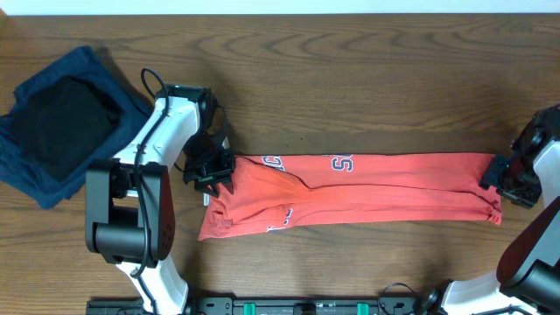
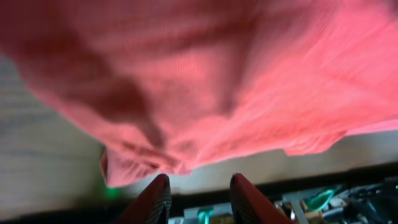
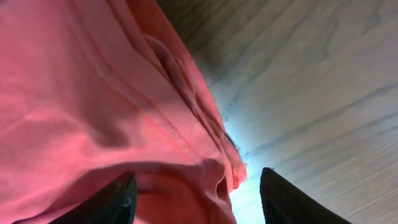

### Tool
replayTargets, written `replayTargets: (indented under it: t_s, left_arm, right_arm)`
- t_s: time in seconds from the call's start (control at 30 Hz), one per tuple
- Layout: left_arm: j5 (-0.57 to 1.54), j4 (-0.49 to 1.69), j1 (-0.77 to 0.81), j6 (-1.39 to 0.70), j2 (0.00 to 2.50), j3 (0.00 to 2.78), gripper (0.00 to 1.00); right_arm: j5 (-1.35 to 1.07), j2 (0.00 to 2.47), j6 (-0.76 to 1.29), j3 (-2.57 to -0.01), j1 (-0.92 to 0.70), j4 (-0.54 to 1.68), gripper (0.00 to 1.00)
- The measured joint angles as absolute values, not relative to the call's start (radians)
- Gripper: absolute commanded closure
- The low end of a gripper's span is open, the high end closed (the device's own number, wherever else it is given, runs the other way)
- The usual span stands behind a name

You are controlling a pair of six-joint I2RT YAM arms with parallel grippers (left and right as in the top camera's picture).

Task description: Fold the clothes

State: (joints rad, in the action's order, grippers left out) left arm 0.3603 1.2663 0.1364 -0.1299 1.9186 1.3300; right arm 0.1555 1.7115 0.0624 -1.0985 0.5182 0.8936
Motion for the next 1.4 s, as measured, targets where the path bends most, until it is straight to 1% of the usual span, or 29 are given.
replayTargets:
  t_s: [0.1, 0.3, 0.67, 0.7, 0.73, 0.87, 0.93, 0.97, 1.03, 1.2, 1.4]
  left_arm:
    - [0.367, 1.2, 0.137, -0.131, 1.918, 1.33, 0.66]
    - [0.458, 1.088, 0.154, -0.13, 1.918, 1.33, 0.65]
    - [0.495, 1.092, 0.22, -0.13, 1.919, 1.33, 0.64]
    - [0.495, 1.093, 0.22, -0.13, 1.918, 1.33, 0.65]
    - [0.495, 1.095, 0.22, -0.13, 1.919, 1.33, 0.64]
    - [0.495, 1.107, 0.22, -0.13, 1.919, 1.33, 0.64]
    - [0.495, 1.118, 0.22, -0.13, 1.918, 1.33, 0.64]
    - [0.495, 1.122, 0.22, -0.13, 1.919, 1.33, 0.65]
    - [0.495, 1.129, 0.22, -0.13, 1.918, 1.33, 0.65]
    - [0.494, 1.145, 0.213, -0.126, 1.915, 1.33, 0.66]
    - [0.482, 1.157, 0.15, -0.125, 1.849, 1.33, 0.66]
  right_arm:
    - [0.153, 1.711, 0.06, -1.062, 0.525, 0.834, 0.37]
    - [0.136, 1.712, 0.056, -1.01, 0.534, 0.744, 0.36]
    - [0.043, 1.708, 0.02, -0.899, 0.534, 0.582, 0.36]
    - [0.04, 1.705, 0.018, -0.892, 0.535, 0.571, 0.38]
    - [0.037, 1.702, 0.014, -0.887, 0.535, 0.563, 0.44]
    - [0.002, 1.699, 0.004, -0.879, 0.533, 0.543, 0.82]
    - [-0.007, 1.699, 0.001, -0.879, 0.534, 0.545, 0.94]
    - [-0.009, 1.699, 0.001, -0.882, 0.534, 0.553, 0.97]
    - [-0.007, 1.699, 0.002, -0.896, 0.534, 0.581, 0.99]
    - [0.017, 1.7, 0.003, -0.985, 0.534, 0.723, 0.99]
    - [0.027, 1.696, 0.002, -1.199, 0.511, 0.93, 0.99]
